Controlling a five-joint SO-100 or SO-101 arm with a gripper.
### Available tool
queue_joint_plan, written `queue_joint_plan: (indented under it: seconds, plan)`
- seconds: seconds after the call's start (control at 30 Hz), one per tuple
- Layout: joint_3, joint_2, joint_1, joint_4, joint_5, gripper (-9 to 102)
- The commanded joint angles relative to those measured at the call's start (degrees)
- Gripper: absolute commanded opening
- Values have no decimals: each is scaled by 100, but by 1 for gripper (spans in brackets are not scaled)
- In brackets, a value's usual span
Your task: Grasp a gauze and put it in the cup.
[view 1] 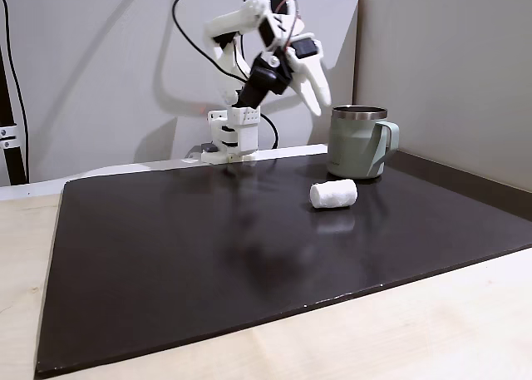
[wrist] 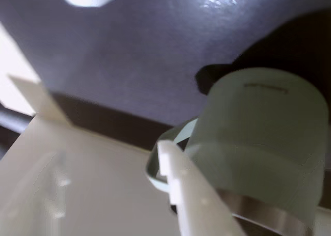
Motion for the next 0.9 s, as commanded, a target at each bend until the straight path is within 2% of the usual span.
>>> queue_joint_plan:
  seconds: [0.0,0.3,0.87]
  plan:
    - [-932,-870,-53,264,272,26]
    - [-2021,-2470,149,422,800,29]
    - [-4061,-5142,650,650,844,31]
